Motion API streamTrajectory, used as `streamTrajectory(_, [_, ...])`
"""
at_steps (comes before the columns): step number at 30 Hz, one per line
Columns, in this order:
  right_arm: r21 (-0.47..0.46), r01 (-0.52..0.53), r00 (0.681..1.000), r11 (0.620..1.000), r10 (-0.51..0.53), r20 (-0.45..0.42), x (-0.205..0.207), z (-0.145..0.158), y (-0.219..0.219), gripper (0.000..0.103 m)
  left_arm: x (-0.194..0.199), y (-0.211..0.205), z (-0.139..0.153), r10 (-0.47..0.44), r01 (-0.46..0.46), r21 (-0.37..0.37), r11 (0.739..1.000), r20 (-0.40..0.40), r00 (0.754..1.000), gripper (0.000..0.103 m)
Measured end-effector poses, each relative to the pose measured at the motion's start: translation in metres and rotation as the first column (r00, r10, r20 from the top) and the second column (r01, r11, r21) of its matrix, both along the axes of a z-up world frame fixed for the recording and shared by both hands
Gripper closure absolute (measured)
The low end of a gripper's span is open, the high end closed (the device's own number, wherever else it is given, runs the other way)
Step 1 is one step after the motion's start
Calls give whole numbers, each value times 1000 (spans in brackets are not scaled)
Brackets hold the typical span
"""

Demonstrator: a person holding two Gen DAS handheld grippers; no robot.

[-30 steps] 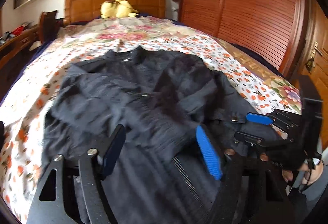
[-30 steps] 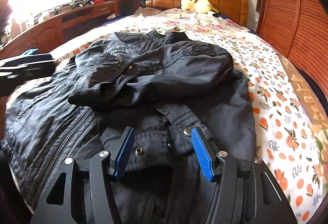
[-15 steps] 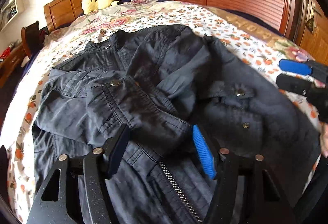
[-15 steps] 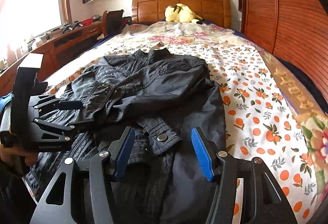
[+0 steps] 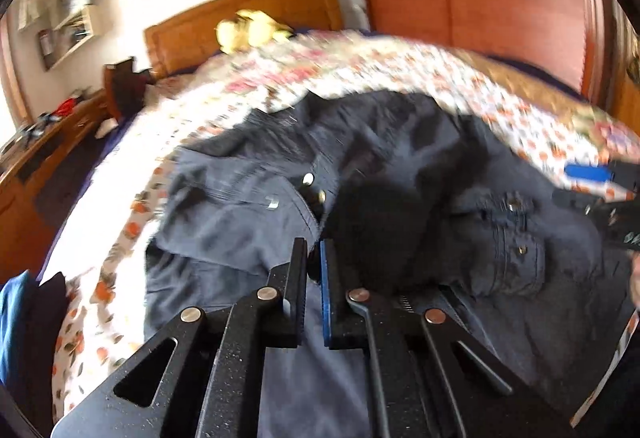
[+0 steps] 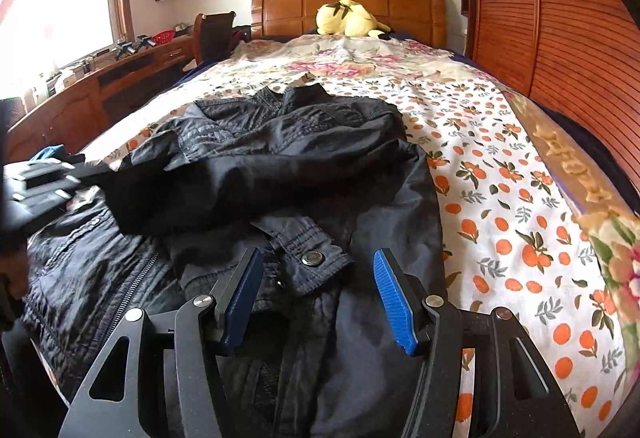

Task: Fold large clothes
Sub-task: 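Grasp the jacket edge beside the folded sleeves with the left tool, then fold the held jacket side toward the jacket center with the left tool, release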

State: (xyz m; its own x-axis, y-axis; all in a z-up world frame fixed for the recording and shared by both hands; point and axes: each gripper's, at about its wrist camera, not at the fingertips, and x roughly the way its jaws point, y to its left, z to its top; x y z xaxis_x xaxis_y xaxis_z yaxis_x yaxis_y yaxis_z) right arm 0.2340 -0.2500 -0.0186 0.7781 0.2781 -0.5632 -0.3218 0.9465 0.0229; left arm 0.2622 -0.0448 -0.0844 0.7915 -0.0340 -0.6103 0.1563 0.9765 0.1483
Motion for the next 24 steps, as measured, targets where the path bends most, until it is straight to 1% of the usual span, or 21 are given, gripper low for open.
streamTrajectory(2, [7, 11, 1000, 1000, -11, -2, 2, 0, -2, 43, -11, 17, 7, 31, -31, -41, 999, 14, 999, 97])
streamTrajectory(6, [15, 32, 999, 999, -32, -5, 4, -2, -4, 43, -24, 36, 1, 50, -52, -80, 995, -25, 998, 97])
streamTrajectory(9, [8, 42, 999, 999, -41, -9, 5, -4, -4, 43, -30, 42, -8, 54, -60, -117, 991, -58, 997, 96])
streamTrajectory(13, [-1, 44, 999, 999, -44, -7, 4, -4, -2, 43, -44, 46, -17, 43, -56, -173, 983, -80, 996, 96])
streamTrajectory(17, [1, 32, 999, 999, -32, 2, 2, -1, -1, 43, -56, 40, -24, 27, -43, -196, 980, -84, 996, 96])
streamTrajectory(19, [0, 22, 1000, 1000, -22, 8, 0, 0, -2, 43, -60, 41, -26, 33, -52, -215, 975, -92, 995, 96])
streamTrajectory(21, [2, 13, 1000, 1000, -13, 11, 0, 0, -3, 43, -61, 44, -26, 31, -56, -242, 969, -106, 994, 90])
streamTrajectory(22, [4, 9, 1000, 1000, -9, 13, -1, 1, -3, 43, -63, 46, -25, 33, -57, -250, 967, -99, 995, 86])
streamTrajectory(24, [6, 5, 1000, 1000, -5, 13, 0, 1, -3, 43, -69, 51, -21, 45, -59, -249, 967, -62, 997, 60])
